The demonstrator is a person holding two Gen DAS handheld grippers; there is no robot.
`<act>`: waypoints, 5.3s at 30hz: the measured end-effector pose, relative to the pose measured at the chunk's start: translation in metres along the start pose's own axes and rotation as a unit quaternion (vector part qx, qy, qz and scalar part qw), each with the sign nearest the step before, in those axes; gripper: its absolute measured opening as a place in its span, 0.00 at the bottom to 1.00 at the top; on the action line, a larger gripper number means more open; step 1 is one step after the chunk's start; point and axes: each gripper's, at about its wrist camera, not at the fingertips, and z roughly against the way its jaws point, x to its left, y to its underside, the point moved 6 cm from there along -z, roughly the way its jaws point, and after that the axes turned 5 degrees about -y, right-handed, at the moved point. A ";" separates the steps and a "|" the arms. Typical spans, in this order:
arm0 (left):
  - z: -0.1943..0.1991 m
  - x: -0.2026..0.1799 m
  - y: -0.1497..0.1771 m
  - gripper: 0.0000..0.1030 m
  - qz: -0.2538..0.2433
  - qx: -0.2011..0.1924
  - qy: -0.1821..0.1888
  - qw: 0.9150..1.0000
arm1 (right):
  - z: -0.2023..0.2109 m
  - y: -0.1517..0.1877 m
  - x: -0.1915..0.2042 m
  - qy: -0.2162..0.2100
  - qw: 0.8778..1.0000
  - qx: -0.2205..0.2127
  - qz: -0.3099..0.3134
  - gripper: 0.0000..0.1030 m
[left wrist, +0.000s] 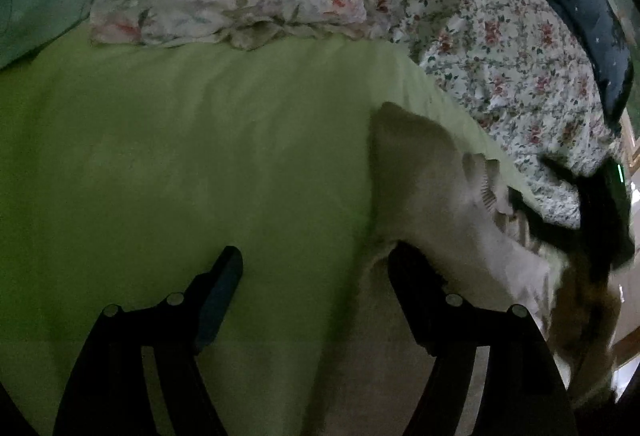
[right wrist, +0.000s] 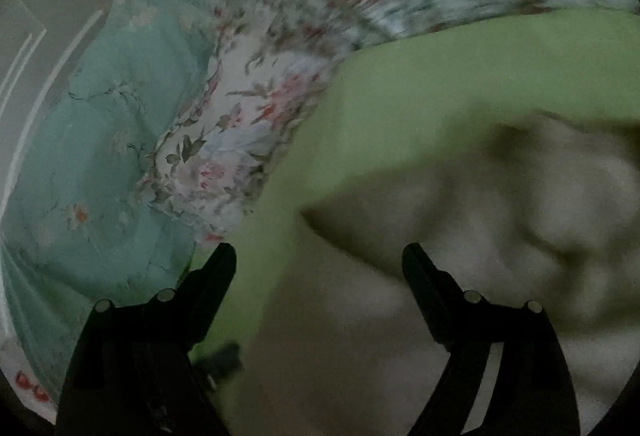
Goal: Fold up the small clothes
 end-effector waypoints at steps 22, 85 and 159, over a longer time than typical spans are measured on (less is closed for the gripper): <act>-0.060 -0.048 -0.018 0.77 -0.127 0.014 -0.114 0.985 | 0.188 0.098 -0.095 0.271 0.958 -0.078 -0.045 0.08; 0.147 0.035 0.248 0.79 -0.186 0.189 0.181 0.947 | 0.307 0.398 0.006 0.115 0.988 -0.008 -0.099 0.57; -0.089 -0.087 -0.058 0.09 -0.109 0.064 0.110 0.986 | 0.234 0.043 -0.150 0.159 0.961 -0.192 -0.122 0.13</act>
